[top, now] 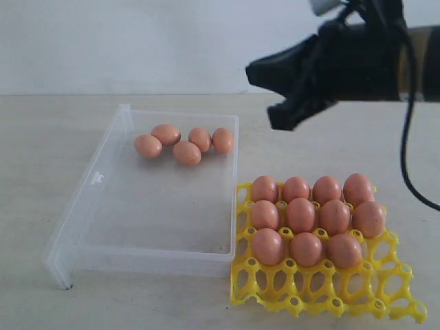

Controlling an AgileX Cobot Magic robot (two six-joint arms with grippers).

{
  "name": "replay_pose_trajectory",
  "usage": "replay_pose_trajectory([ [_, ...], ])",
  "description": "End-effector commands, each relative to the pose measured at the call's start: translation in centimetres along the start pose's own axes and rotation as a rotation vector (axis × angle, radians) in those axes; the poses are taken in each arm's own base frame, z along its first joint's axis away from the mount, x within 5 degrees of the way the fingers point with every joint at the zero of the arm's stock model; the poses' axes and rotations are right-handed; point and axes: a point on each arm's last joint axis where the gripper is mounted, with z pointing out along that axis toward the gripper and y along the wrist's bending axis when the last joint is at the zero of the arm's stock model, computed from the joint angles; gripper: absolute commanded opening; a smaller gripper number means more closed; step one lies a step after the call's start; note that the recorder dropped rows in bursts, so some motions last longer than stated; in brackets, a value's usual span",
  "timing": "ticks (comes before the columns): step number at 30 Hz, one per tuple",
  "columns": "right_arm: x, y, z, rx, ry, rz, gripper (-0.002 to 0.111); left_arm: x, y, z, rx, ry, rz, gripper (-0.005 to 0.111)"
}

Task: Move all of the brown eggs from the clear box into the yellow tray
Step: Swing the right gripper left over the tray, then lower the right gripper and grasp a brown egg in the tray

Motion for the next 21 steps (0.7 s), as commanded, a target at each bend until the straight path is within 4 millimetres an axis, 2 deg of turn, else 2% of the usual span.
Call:
replay_pose_trajectory([
  [1, -3.7, 0.6, 2.3, 0.345, 0.099, -0.145, -0.001, 0.0, 0.0, 0.0, 0.004, 0.005, -0.013, -0.004],
  [3, -4.9, 1.0, 4.0, 0.423, 0.140, -0.251, -0.001, 0.0, 0.0, 0.0, 0.004, 0.005, -0.013, -0.004],
  [5, -5.1, 0.9, 6.0, 0.448, 0.173, -0.279, -0.001, 0.0, 0.0, 0.0, 0.004, 0.005, -0.013, -0.004],
  [8, -4.7, 0.1, 9.0, 0.467, 0.223, -0.156, -0.001, 0.0, 0.0, 0.0, 0.004, 0.005, -0.013, -0.004],
  [11, -3.4, -0.4, 11.7, 0.448, 0.395, -0.113, -0.001, 0.0, 0.0, 0.0, 0.004, 0.005, -0.013, -0.004],
  [16, 0.2, 1.0, 16.1, 0.124, 0.815, -0.200, -0.001, 0.0, 0.0, 0.0, 0.004, 0.005, -0.013, -0.004],
  [18, 1.1, 1.2, 17.6, 0.085, 0.889, -0.143, -0.001, 0.0, 0.0, 0.0, 0.004, 0.005, -0.013, -0.004],
  [21, 1.4, 1.3, 19.7, 0.059, 0.887, -0.081, -0.001, 0.0, 0.0, 0.0, 0.004, 0.005, -0.013, -0.004],
])
